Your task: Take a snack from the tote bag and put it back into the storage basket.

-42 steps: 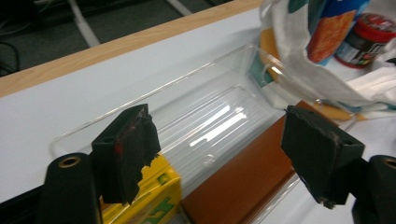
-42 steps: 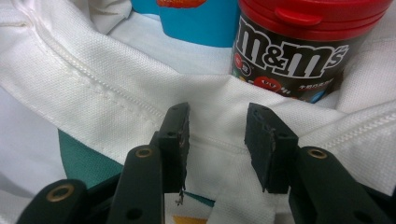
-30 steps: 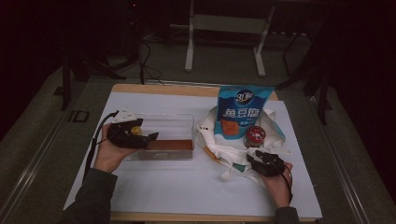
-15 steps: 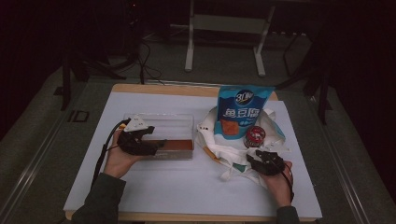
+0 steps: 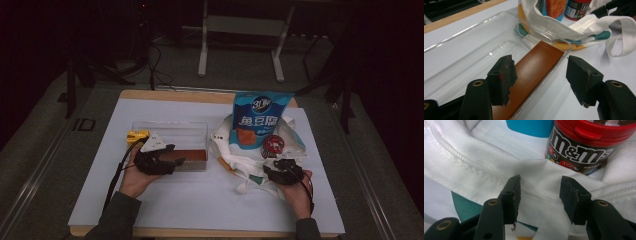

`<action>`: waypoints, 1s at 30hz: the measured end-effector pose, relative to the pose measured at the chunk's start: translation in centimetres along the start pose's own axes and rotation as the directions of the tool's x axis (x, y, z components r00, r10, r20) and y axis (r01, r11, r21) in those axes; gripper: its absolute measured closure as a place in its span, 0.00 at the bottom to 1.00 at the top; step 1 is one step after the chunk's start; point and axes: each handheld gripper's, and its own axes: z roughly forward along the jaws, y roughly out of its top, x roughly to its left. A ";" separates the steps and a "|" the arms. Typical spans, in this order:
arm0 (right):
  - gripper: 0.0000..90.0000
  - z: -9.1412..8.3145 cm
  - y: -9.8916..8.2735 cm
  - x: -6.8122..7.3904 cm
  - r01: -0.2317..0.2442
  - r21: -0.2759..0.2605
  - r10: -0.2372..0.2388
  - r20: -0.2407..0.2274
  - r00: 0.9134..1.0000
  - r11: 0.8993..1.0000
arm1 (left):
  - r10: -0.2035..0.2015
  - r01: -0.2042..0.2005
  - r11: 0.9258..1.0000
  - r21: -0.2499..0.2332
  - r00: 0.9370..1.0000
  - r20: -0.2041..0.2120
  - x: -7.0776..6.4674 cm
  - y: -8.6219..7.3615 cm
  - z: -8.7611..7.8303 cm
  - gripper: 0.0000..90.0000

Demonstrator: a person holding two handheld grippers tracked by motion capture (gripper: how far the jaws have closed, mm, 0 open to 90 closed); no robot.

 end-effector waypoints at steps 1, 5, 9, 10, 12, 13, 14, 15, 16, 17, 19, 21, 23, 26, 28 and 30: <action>0.59 0.0 0.1 0.1 0.003 0.004 -0.003 0.000 1.000 1.000 | -0.002 0.002 1.000 -0.006 1.000 0.006 -0.1 -0.1 0.1 0.44; 0.62 -0.2 0.2 -0.1 0.005 0.004 -0.004 -0.022 1.000 1.000 | -0.008 0.008 1.000 -0.022 0.999 0.038 -0.1 -0.7 0.3 0.47; 0.64 -0.7 0.6 -0.2 0.021 -0.009 -0.021 -0.030 0.999 1.000 | 0.010 -0.009 1.000 -0.028 0.999 0.053 -0.5 -1.3 0.4 0.49; 0.64 -0.8 0.7 -0.2 0.026 -0.014 -0.026 -0.030 0.999 1.000 | 0.017 -0.015 0.999 -0.028 0.998 0.057 -0.7 -1.4 0.5 0.50; 0.65 -1.1 1.0 -0.2 0.035 -0.017 -0.036 -0.029 0.999 0.999 | 0.027 -0.026 0.999 -0.022 0.998 0.062 -1.0 -1.6 0.6 0.50; 0.65 -1.2 1.2 -0.2 0.040 -0.017 -0.041 -0.029 0.999 0.999 | 0.035 -0.034 0.999 -0.016 0.998 0.060 -1.0 -1.7 0.7 0.51; 0.66 -1.3 1.3 -0.2 0.049 -0.018 -0.050 -0.030 0.998 0.999 | 0.040 -0.039 0.999 -0.012 0.998 0.057 -1.2 -1.8 0.7 0.52; 0.66 -1.4 1.4 -0.2 0.060 -0.020 -0.061 -0.031 0.998 0.998 | 0.038 -0.037 0.999 -0.022 0.998 0.055 -1.3 -1.9 0.8 0.52; 0.67 -1.6 1.6 -0.1 0.068 -0.019 -0.069 -0.029 0.997 0.997 | 0.034 -0.032 0.999 -0.026 0.997 0.067 -1.3 -1.9 0.7 0.53; 0.68 -1.6 1.7 -0.1 0.072 -0.018 -0.072 -0.030 0.997 0.997 | 0.029 -0.027 0.999 -0.038 0.997 0.077 -1.3 -2.0 0.7 0.55; 0.69 -1.9 2.1 -0.1 0.082 -0.018 -0.082 -0.033 0.996 0.996 | 0.046 -0.042 0.998 -0.047 0.996 0.077 -1.5 -2.0 0.6 0.55; 0.70 -2.1 2.4 -0.1 0.090 -0.025 -0.091 -0.033 0.995 0.996 | 0.061 -0.058 0.997 -0.045 0.995 0.077 -1.8 -2.1 0.6 0.55; 0.71 -2.5 2.9 -0.2 0.087 -0.037 -0.089 -0.043 0.995 0.995 | 0.059 -0.056 0.997 -0.045 0.995 0.084 -1.9 -2.2 0.6 0.55; 0.71 -2.9 3.6 -0.3 0.103 -0.043 -0.105 -0.039 0.994 0.994 | 0.058 -0.054 0.998 -0.041 0.994 0.092 -2.1 -2.5 1.0 0.55; 0.71 -3.2 4.1 -0.3 0.107 -0.047 -0.109 -0.037 0.993 0.993 | 0.065 -0.062 0.997 -0.036 0.994 0.091 -2.4 -2.8 1.3 0.55; 0.72 -3.4 4.6 -0.4 0.113 -0.052 -0.115 -0.040 0.993 0.992 | 0.071 -0.068 0.997 -0.035 0.992 0.101 -2.6 -3.0 1.6 0.56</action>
